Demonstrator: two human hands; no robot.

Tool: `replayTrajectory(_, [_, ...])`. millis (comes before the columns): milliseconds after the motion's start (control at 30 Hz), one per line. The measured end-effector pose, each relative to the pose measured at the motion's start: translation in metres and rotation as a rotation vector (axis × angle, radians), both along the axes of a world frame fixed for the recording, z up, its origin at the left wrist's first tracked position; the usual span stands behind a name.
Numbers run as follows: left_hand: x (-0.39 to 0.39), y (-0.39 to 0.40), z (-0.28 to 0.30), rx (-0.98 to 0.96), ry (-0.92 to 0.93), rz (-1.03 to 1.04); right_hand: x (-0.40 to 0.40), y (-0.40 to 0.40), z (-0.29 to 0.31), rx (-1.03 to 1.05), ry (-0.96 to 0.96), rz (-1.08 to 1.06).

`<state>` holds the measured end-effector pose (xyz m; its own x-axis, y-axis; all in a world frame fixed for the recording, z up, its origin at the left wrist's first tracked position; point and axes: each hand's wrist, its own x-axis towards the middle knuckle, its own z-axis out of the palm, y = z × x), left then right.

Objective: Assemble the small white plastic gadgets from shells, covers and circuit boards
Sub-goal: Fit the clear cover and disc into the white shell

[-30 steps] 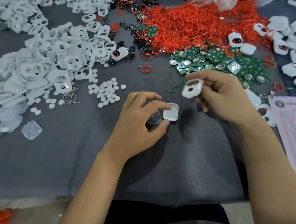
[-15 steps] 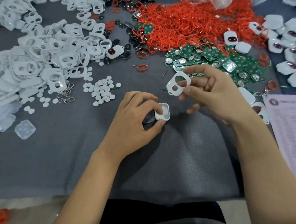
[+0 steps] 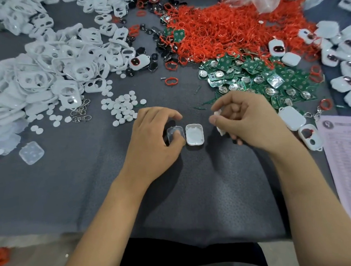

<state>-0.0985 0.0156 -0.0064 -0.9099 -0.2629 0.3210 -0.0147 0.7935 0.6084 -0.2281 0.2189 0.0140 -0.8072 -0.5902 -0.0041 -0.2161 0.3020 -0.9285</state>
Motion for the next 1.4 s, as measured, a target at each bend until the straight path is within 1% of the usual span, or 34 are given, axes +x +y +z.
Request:
replayTrajectory(100, [-0.001, -0.001, -0.001, -0.005, 0.003, 0.005, 0.003, -0.002, 0.001, 0.112, 0.02, 0.133])
replayTrajectory(167, [-0.002, -0.001, -0.001, -0.01, -0.004, 0.005, 0.005, -0.003, 0.002, 0.102, 0.012, 0.149])
replayTrajectory(233, [-0.002, -0.001, -0.002, -0.025, -0.005, 0.003, 0.006, -0.005, 0.002, 0.065, 0.082, 0.076])
replayTrajectory(300, [-0.003, -0.001, -0.004, -0.029, -0.003, 0.003, 0.004, -0.007, -0.002, 0.058, 0.221, -0.072])
replayTrajectory(400, [-0.003, -0.002, -0.005, -0.022, -0.008, 0.001, -0.001, -0.01, -0.009, 0.189, 0.426, -0.245])
replayTrajectory(500, [-0.003, -0.002, -0.004, -0.018, -0.013, -0.003, -0.003, -0.018, -0.011, 0.288, 0.487, -0.266])
replayTrajectory(600, [-0.002, -0.001, -0.003, -0.014, -0.013, 0.0, -0.003, -0.03, -0.009, 0.375, 0.563, -0.196])
replayTrajectory(667, [-0.002, -0.001, -0.002, 0.003, -0.011, 0.003, -0.006, -0.034, -0.009, 0.405, 0.583, -0.17])
replayTrajectory(800, [0.0, 0.0, 0.001, 0.059, -0.008, 0.023, -0.005, -0.033, -0.011, 0.403, 0.609, -0.147])
replayTrajectory(967, [-0.001, 0.001, 0.003, 0.066, -0.018, 0.028, -0.003, -0.038, -0.009, 0.402, 0.605, -0.113])
replayTrajectory(1067, [-0.007, 0.003, 0.004, 0.084, 0.003, 0.077, -0.003, -0.042, -0.008, 0.446, 0.595, -0.179])
replayTrajectory(1167, [-0.028, 0.001, 0.009, 0.011, 0.034, 0.136, -0.002, -0.043, -0.01, 0.526, 0.613, -0.302])
replayTrajectory(1267, [-0.055, -0.009, 0.011, -0.153, 0.001, 0.194, -0.005, -0.041, -0.009, 0.538, 0.627, -0.401])
replayTrajectory(1333, [-0.073, -0.018, 0.009, -0.24, -0.052, 0.233, -0.005, -0.044, -0.006, 0.546, 0.642, -0.391])
replayTrajectory(1400, [-0.088, -0.026, 0.008, -0.269, -0.081, 0.238, -0.007, -0.055, -0.004, 0.546, 0.655, -0.334])
